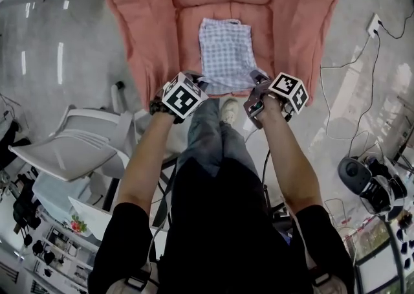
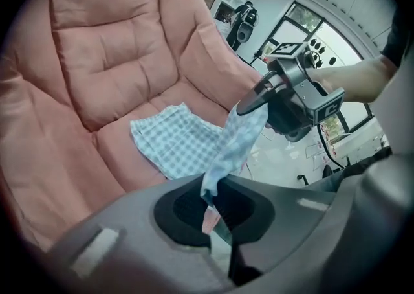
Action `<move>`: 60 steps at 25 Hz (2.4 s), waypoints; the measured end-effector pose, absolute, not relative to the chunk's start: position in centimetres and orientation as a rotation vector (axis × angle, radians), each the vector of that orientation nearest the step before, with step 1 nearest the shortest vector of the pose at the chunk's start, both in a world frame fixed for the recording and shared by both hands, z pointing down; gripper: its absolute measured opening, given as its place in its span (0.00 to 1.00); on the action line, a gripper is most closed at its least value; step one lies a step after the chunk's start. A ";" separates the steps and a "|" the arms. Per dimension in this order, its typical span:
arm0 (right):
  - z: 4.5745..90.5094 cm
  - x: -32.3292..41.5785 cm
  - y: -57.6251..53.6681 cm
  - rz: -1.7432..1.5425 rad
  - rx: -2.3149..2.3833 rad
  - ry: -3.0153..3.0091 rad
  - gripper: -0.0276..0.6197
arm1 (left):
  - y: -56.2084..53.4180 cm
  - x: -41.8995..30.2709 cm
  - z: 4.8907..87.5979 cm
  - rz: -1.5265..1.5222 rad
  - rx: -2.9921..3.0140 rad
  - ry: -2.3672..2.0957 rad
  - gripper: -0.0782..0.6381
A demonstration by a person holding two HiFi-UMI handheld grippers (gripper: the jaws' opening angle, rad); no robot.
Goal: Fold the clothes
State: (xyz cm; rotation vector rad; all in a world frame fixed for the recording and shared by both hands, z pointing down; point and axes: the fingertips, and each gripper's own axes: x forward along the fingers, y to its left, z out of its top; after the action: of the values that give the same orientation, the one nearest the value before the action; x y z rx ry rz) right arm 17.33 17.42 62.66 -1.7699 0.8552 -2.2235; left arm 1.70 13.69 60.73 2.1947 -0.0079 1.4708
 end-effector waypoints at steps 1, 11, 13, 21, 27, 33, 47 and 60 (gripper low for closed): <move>62.9 17.5 16.7 -2.222 -1.776 0.860 0.08 | 12.9 1.9 61.1 1.479 2.193 -0.016 0.13; 64.9 19.1 9.6 -2.180 -1.747 0.827 0.12 | 4.8 3.7 63.9 1.530 2.150 -0.163 0.13; 65.5 19.8 8.7 -2.183 -1.740 0.799 0.12 | 3.8 4.2 64.4 1.517 2.128 -0.183 0.13; 67.3 20.0 5.5 -2.135 -1.688 0.802 0.29 | 0.8 3.6 66.6 1.565 2.088 -0.329 0.17; 66.6 20.5 5.7 -2.074 -1.651 0.848 0.45 | 0.2 3.2 66.1 1.538 2.111 -0.487 0.32; 64.9 20.3 5.1 -2.046 -1.666 0.946 0.38 | -0.7 3.6 64.2 1.527 2.201 -0.507 0.30; 46.8 22.3 8.2 -1.641 -1.962 1.681 0.12 | 2.1 5.0 48.2 1.244 2.455 -0.702 0.20; 24.5 21.8 17.2 -0.943 -2.032 2.107 0.05 | 10.3 3.3 26.4 0.732 2.722 -0.941 0.12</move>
State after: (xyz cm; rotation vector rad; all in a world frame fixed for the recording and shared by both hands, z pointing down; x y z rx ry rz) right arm 21.82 17.23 24.45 -2.0315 2.1067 -0.9430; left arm 3.31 10.25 26.39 2.7221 -0.9406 0.7316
